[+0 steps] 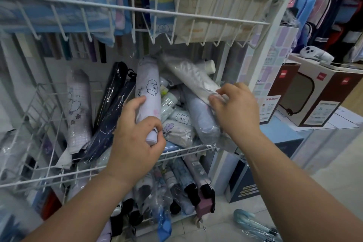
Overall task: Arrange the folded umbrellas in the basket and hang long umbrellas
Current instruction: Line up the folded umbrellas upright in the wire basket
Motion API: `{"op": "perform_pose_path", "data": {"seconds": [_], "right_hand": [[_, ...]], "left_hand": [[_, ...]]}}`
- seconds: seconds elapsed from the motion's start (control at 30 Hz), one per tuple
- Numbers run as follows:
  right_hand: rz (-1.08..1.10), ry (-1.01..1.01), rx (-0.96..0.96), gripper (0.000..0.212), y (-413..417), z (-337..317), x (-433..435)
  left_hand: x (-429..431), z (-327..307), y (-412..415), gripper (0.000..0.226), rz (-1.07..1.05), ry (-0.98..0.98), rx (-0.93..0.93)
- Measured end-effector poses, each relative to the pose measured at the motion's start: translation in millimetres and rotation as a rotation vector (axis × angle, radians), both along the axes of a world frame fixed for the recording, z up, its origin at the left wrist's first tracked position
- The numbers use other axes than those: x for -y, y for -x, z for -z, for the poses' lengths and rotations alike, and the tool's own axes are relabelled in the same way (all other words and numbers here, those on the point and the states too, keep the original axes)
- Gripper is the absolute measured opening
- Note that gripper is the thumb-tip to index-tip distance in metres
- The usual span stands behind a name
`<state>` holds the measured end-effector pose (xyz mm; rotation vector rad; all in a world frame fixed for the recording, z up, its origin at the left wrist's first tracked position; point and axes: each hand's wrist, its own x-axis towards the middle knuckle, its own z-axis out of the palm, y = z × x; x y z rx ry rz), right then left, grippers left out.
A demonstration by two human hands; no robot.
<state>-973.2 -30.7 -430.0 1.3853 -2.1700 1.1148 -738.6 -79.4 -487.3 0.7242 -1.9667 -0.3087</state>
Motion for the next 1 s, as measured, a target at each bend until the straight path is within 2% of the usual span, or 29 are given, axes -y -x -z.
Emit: {"op": "perform_pose_path", "data": {"seconds": [0.17, 0.23, 0.37, 0.5, 0.6, 0.83, 0.93, 1.0], "right_hand": [[-0.019, -0.107, -0.122, 0.031, 2.6, 4.1, -6.3], [-0.058, -0.114, -0.116, 0.037, 2.5, 2.3, -12.4], [-0.114, -0.035, -0.125, 0.044, -5.8, -3.3, -21.1], [-0.287, 0.112, -0.144, 0.036, -44.1, -13.5, -16.0], [-0.477, 0.150, -0.061, 0.032, -91.0, -13.0, 3.9], [-0.733, -0.075, 0.085, 0.025, -187.5, 14.6, 73.5], [-0.763, -0.272, 0.236, 0.034, -215.0, 17.6, 102.2], [-0.780, -0.336, 0.294, 0.038, -230.0, 15.7, 120.8]], "left_hand": [[1.6, 2.6, 3.4, 0.012, -0.036, -0.071, -0.002], [0.9, 1.4, 2.3, 0.015, -0.041, -0.080, -0.001], [-1.5, -1.5, -5.1, 0.018, -0.036, -0.095, -0.053], [-5.0, -1.2, -26.9, 0.019, -0.068, -0.063, -0.098], [-4.6, -1.4, -52.5, 0.004, -0.094, -0.038, -0.128], [10.3, -0.1, -137.0, 0.007, -0.255, -0.097, -0.167], [21.2, 3.9, -164.7, 0.024, -0.351, -0.148, -0.210], [25.7, 7.4, -173.7, 0.034, -0.386, -0.168, -0.225]]}}
